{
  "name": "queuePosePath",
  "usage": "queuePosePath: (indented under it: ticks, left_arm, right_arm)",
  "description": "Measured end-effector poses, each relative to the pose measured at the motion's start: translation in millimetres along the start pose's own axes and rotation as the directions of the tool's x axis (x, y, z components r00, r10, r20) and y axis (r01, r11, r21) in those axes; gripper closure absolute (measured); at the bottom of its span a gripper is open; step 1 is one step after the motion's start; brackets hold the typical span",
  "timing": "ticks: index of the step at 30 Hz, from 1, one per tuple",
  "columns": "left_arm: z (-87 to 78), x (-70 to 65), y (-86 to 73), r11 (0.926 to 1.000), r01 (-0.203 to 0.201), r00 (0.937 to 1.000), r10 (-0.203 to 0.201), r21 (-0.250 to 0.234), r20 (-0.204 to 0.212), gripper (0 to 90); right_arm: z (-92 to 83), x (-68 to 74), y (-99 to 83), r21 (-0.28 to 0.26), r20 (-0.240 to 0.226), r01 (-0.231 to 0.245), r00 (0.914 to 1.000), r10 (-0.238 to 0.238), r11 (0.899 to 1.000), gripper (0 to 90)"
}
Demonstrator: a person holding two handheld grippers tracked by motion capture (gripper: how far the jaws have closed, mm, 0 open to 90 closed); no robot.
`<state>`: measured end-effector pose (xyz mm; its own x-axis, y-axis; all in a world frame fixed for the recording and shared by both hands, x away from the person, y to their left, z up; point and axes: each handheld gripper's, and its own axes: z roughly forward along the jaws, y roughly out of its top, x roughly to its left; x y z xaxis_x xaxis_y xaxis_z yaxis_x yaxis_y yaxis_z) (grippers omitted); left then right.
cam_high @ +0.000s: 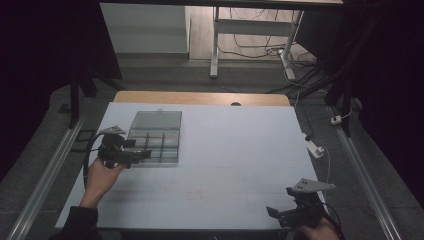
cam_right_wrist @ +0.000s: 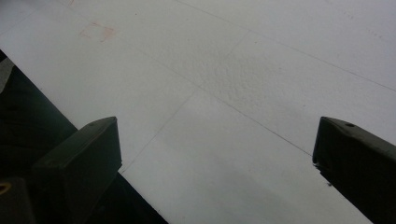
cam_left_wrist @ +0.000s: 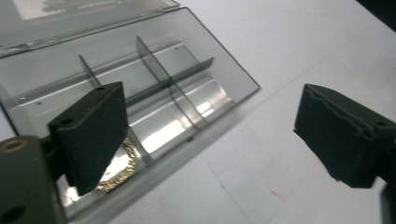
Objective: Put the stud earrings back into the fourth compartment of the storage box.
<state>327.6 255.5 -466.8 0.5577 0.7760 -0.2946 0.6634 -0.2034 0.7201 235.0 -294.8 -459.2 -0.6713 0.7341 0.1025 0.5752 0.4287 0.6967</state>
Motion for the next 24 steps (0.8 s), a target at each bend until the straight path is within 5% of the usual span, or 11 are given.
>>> queuePosePath:
  ticks: [15,24]
  left_arm:
    - [-26.7,-30.9,-18.1,0.9981,-0.061,0.9971,0.061,-0.013,0.046,0.0]
    - [-46.1,-40.0,-36.6,0.9982,-0.042,0.9968,0.044,-0.043,0.066,0.0]
  right_arm:
    - [1.0,-0.1,1.0,0.002,-0.002,0.004,1.0000,-0.004,1.000,1.2]
    - [1.1,-0.2,1.0,0.002,-0.002,0.002,1.0000,-0.002,1.000,1.2]
